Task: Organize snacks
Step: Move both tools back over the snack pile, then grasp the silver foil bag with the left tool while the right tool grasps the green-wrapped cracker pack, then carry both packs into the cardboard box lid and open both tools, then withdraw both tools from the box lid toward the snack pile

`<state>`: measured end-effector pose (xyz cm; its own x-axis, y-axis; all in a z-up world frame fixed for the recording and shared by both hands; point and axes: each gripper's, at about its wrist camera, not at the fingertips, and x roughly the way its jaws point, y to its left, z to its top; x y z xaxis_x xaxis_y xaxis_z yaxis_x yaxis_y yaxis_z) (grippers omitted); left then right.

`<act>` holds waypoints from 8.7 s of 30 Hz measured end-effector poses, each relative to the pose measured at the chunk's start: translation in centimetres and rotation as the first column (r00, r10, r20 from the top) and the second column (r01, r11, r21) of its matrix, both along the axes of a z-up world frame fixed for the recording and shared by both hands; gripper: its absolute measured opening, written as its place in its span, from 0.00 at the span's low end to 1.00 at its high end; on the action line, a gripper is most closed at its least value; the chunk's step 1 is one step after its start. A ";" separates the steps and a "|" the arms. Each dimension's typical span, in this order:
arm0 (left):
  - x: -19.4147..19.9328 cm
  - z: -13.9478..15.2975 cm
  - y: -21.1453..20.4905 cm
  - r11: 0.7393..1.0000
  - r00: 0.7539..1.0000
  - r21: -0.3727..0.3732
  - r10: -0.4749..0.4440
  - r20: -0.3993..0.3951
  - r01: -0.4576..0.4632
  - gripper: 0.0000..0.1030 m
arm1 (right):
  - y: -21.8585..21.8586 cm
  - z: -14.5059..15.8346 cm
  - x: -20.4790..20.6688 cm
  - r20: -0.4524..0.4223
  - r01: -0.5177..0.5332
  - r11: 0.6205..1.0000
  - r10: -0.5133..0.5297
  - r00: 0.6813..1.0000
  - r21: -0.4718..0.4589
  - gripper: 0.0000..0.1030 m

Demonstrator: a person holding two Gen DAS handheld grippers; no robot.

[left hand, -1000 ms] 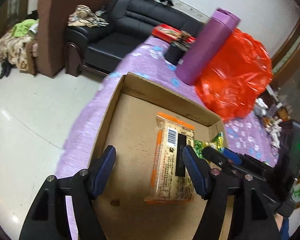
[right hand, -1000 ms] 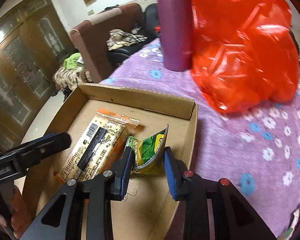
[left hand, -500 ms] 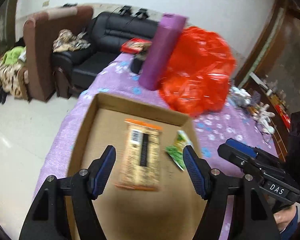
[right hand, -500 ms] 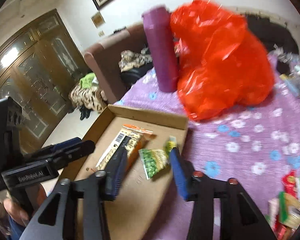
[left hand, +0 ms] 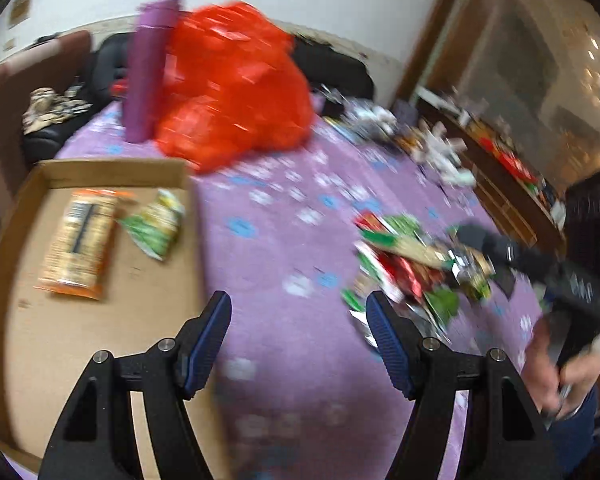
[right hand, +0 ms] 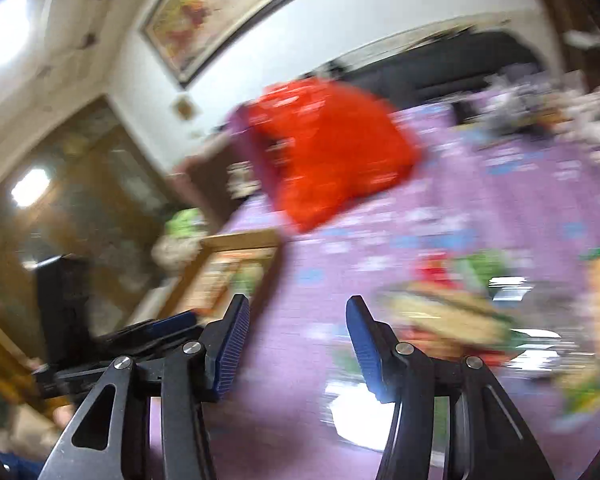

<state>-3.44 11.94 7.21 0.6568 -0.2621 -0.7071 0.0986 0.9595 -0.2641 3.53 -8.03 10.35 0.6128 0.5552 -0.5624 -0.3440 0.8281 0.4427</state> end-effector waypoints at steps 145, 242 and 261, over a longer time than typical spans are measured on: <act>-2.5 2.1 -1.0 0.999 0.994 -0.015 -0.045 0.096 0.046 0.58 | -9.1 -2.4 1.3 0.036 0.121 0.991 -0.122 0.992 0.050 0.48; -8.3 1.4 11.3 0.941 0.942 0.124 0.294 0.163 -0.315 0.72 | -0.1 -1.0 7.0 -0.079 0.080 0.997 -0.079 0.994 0.009 0.50; -3.1 0.2 0.7 0.992 0.997 0.115 0.040 0.061 -0.047 0.73 | 1.5 -3.7 6.7 -0.133 -0.145 0.989 0.145 0.980 0.008 0.55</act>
<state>-6.59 12.64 7.45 0.7066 -0.1507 -0.6913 0.0679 0.9870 -0.1457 10.22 -6.56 6.65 0.4452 0.6316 -0.6347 -0.3988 0.7745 0.4910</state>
